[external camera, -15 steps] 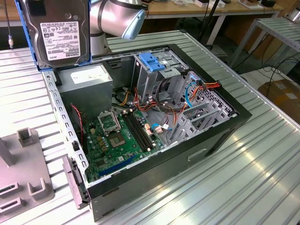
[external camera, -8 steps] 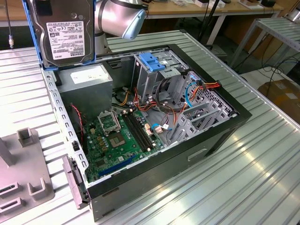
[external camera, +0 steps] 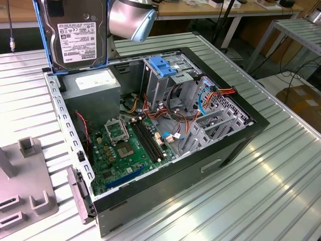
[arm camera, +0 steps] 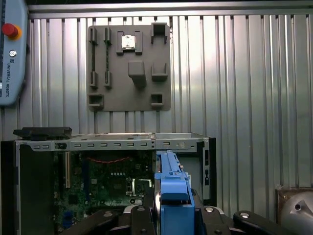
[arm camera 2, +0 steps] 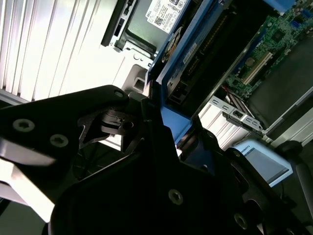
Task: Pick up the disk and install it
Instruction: 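Pick up the disk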
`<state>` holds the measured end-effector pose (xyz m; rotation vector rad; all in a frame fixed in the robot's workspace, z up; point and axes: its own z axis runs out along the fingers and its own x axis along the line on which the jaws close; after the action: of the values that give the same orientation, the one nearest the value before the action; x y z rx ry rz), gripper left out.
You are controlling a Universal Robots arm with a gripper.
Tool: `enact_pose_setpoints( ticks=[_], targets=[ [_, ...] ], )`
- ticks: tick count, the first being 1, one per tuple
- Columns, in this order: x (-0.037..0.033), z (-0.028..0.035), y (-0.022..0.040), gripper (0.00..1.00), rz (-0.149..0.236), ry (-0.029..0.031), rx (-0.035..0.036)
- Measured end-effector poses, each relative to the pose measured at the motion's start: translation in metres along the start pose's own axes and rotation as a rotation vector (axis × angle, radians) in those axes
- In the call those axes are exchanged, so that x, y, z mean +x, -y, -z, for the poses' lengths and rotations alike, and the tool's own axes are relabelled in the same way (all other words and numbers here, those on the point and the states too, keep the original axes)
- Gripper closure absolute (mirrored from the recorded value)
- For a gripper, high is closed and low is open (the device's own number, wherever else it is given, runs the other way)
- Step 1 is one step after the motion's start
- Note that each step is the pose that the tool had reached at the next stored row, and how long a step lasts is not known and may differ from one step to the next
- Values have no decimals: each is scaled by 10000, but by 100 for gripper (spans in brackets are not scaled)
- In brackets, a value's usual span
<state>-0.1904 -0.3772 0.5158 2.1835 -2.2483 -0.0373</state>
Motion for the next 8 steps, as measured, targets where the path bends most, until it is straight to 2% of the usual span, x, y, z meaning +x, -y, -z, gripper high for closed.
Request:
enact_pose_setpoints(
  ticks=[5, 8],
  targets=[
    [-3, 2, 101, 63, 0, 0, 0],
    [-4, 2, 134, 63, 0, 0, 0]
  ],
)
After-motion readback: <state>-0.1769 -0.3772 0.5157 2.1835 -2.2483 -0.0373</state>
